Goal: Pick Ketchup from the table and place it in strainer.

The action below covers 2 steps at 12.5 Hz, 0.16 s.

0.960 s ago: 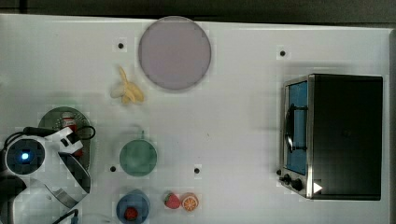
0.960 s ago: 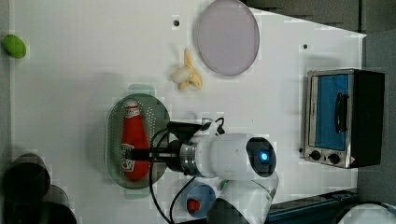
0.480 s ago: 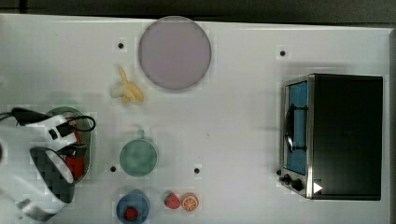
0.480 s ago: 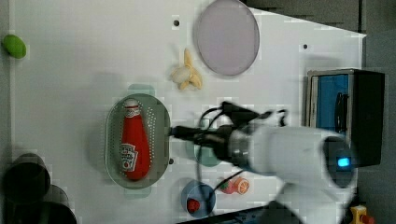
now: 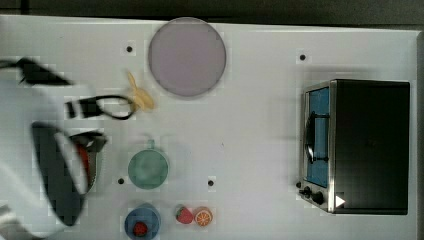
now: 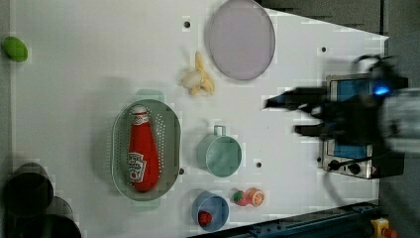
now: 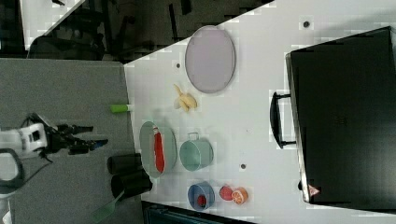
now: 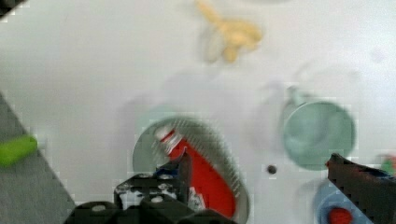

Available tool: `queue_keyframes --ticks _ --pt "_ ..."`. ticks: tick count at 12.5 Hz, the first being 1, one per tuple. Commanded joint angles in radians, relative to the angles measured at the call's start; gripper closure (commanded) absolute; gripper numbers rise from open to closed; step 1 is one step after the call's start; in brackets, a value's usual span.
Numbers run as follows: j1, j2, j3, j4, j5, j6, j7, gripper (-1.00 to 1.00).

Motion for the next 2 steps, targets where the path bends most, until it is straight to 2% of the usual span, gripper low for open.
queue_keyframes --ticks 1,2 --pt "-0.107 -0.009 -0.150 0.099 0.019 -0.162 0.008 -1.00" --pt "-0.110 -0.017 -0.199 0.131 0.018 -0.199 -0.022 -1.00"
